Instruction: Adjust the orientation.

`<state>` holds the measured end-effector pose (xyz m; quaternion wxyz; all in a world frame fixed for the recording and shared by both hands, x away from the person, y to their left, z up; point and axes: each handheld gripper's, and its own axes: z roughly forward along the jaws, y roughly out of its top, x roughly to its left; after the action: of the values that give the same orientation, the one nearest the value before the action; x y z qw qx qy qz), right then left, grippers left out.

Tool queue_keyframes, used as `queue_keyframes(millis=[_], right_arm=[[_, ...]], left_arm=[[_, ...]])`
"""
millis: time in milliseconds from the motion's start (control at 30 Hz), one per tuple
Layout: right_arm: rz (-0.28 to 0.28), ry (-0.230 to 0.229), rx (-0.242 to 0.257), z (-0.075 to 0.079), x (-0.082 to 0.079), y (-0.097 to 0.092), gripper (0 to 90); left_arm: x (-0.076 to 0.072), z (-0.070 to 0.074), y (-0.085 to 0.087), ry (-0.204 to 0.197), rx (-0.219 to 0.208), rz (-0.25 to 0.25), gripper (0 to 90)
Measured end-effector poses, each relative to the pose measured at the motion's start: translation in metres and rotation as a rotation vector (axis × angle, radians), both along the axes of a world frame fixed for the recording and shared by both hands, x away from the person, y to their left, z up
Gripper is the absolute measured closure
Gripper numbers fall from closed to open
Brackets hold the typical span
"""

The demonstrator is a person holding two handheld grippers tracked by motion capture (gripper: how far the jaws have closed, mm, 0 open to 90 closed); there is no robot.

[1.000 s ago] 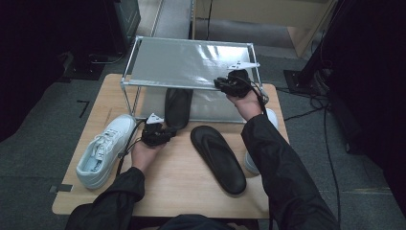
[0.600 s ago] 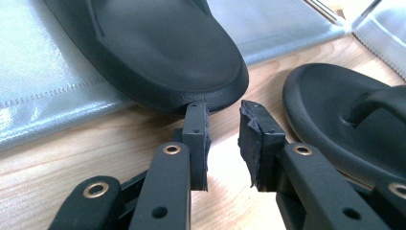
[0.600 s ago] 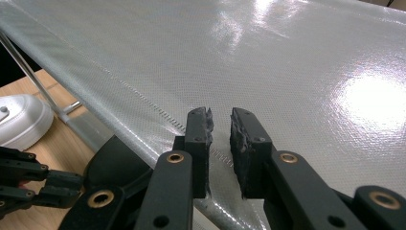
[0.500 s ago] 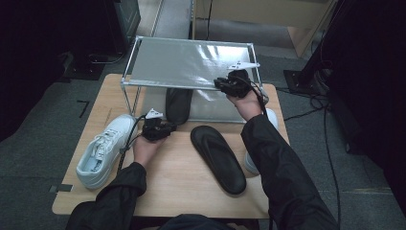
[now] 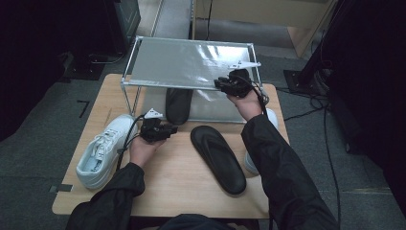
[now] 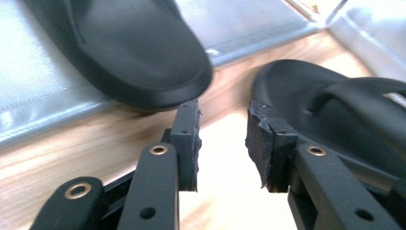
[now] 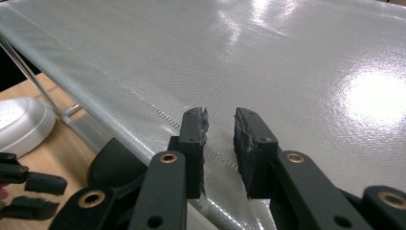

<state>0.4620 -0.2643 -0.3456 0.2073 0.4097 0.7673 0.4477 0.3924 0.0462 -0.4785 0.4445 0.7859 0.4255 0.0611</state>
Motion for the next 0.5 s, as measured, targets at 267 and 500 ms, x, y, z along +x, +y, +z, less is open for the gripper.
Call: queue_keyframes(millis=[267, 500], right_arm=[[0.003, 0.011, 0.008, 0.001, 0.0, -0.001, 72.4], [0.01, 0.027, 0.023, 0.002, -0.001, -0.003, 71.3]], left_arm=[[-0.014, 0.03, 0.001, -0.01, 0.02, -0.042, 60.6], [-0.018, 0.058, 0.005, -0.036, 0.032, -0.061, 58.3]])
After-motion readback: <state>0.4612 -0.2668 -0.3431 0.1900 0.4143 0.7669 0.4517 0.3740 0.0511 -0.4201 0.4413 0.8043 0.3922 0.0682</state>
